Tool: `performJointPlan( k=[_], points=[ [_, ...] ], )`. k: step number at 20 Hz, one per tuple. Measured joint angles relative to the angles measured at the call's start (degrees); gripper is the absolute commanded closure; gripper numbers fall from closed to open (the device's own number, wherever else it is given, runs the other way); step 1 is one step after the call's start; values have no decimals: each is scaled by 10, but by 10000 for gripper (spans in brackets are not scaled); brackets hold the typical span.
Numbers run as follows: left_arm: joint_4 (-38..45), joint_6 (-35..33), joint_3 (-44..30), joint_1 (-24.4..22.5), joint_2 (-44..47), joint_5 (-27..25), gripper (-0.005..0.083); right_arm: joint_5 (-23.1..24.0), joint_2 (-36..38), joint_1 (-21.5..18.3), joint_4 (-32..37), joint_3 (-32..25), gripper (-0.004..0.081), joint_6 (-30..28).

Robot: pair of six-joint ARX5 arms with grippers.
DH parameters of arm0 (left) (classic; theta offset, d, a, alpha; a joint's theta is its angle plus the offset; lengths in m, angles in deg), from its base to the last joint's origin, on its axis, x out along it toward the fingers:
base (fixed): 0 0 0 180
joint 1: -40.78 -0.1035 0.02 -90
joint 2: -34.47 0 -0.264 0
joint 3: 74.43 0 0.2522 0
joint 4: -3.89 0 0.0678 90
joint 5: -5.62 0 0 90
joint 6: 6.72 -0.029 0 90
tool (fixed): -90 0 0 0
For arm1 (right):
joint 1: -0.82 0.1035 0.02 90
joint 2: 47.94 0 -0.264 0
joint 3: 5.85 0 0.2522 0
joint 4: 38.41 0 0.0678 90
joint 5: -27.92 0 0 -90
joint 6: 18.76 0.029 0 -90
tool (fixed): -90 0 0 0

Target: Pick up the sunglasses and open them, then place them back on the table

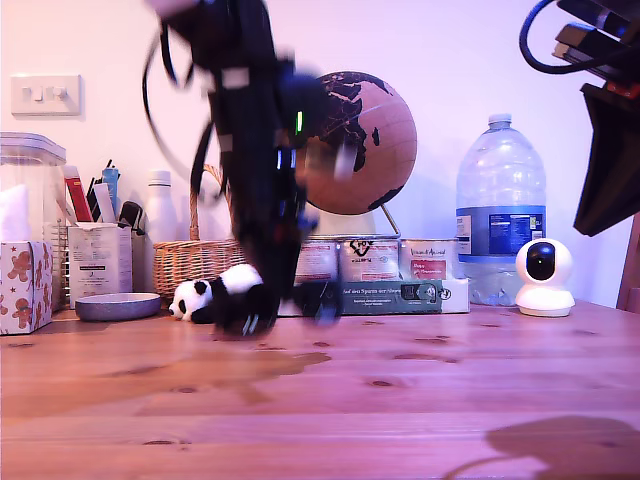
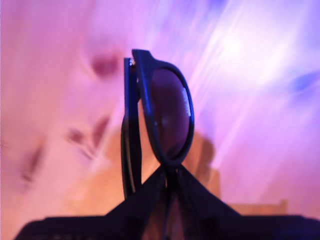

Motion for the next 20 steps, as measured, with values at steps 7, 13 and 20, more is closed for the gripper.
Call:
performJointPlan(
  k=[7, 13, 20],
  points=[
    [-32, -65, 0, 48, 127, 12, 793, -3, 0, -71, 30, 0, 769, 0],
    [-79, -92, 0, 107, 134, 5, 793, -92, -55, -110, -18, 73, 770, -24],
    [-93, -105, 0, 150, 134, -37, 793, -164, -208, -132, -155, 221, 771, -105]
  ],
)
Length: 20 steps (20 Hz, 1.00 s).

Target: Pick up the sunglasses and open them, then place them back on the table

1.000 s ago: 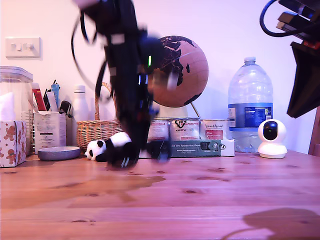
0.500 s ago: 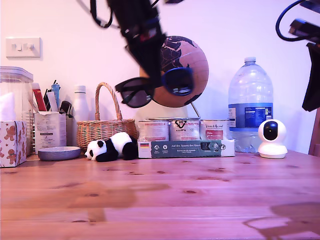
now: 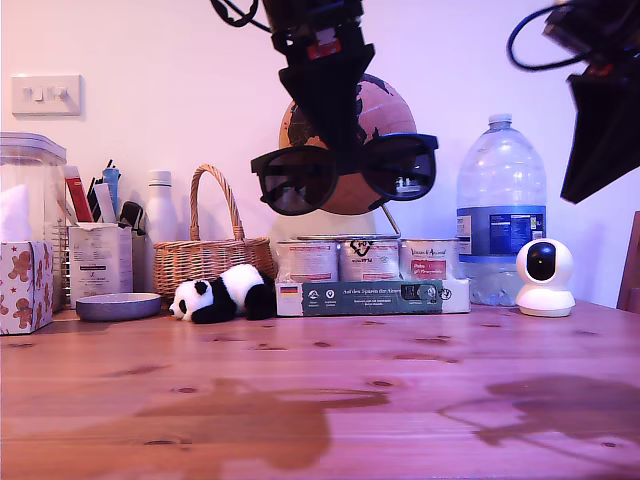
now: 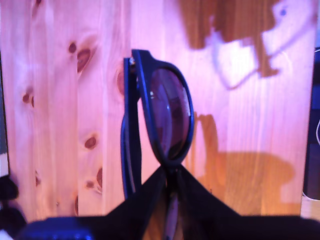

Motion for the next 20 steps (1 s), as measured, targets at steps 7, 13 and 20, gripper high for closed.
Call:
performJointPlan(
  k=[7, 13, 20],
  points=[
    [45, -22, -102, 9, 2, -30, 793, -55, -77, -6, -14, 82, 781, -91],
    [138, -48, -209, 31, 3, -56, 793, -151, -162, -1, -14, 87, 781, -153],
    [321, -68, -405, 46, 143, -82, 793, -275, -199, 17, 2, 87, 781, -266]
  ],
)
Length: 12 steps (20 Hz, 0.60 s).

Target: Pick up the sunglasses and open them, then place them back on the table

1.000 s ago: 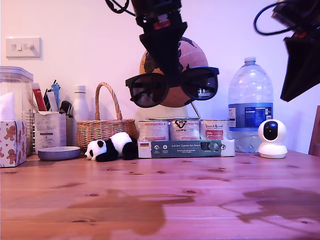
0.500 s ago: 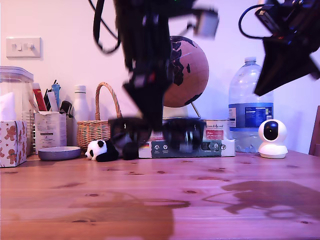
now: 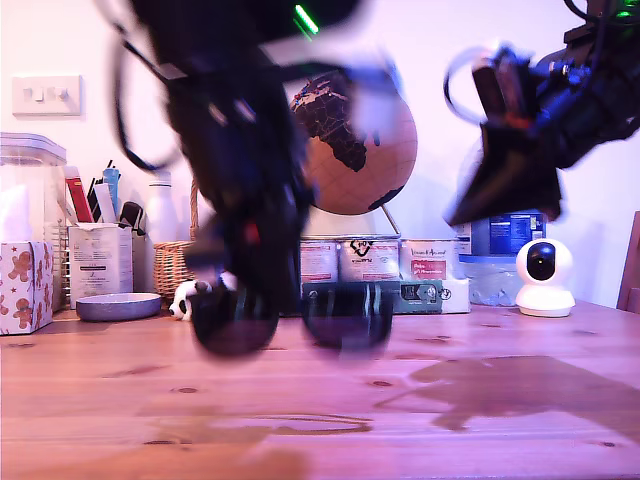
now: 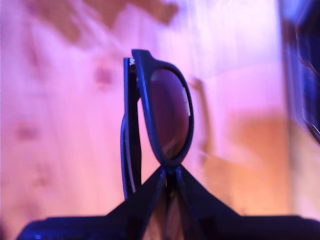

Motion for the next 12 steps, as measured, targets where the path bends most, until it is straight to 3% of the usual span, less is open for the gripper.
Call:
performJointPlan(
  k=[3, 6, 12],
  points=[
    [64, -10, -38, 0, 71, 11, 793, -28, 0, 6, 0, 0, 748, -20],
    [104, -30, -65, 0, 106, 28, 793, -27, 0, 19, 0, 0, 594, -35],
    [110, -32, -80, 1, 117, 42, 793, -25, 0, 64, -1, 0, 595, -65]
  ],
)
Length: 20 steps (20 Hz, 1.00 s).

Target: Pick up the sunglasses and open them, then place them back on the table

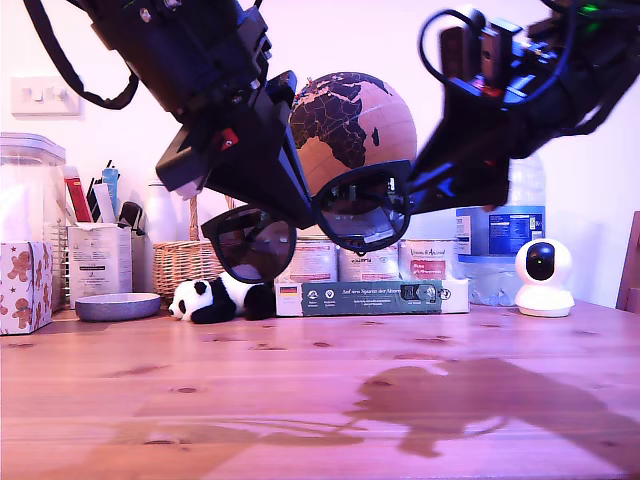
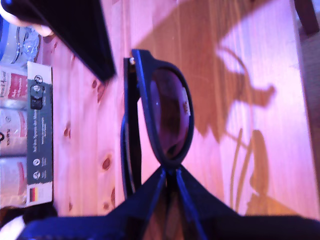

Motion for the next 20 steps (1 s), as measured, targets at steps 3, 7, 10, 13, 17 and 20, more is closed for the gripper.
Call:
performJointPlan(
  k=[3, 7, 10, 13, 17, 20],
  points=[
    [0, 0, 0, -2, 0, 7, 793, 4, 0, 1, -37, 0, 595, -8],
    [0, 0, 0, -12, 0, 19, 793, 30, 0, -3, -70, 0, 594, -15],
    [0, 0, 0, -18, 0, 26, 793, 35, 0, 7, -83, 0, 593, -15],
    [0, 0, 0, -18, 0, 32, 793, 45, 0, 21, -98, 0, 593, -15],
    [-3, 0, 0, -18, 0, 39, 793, 62, 0, 40, -93, 0, 593, -15],
    [-2, 0, -1, -18, 0, 41, 793, 81, 0, 52, -80, 0, 593, -15]
  ],
)
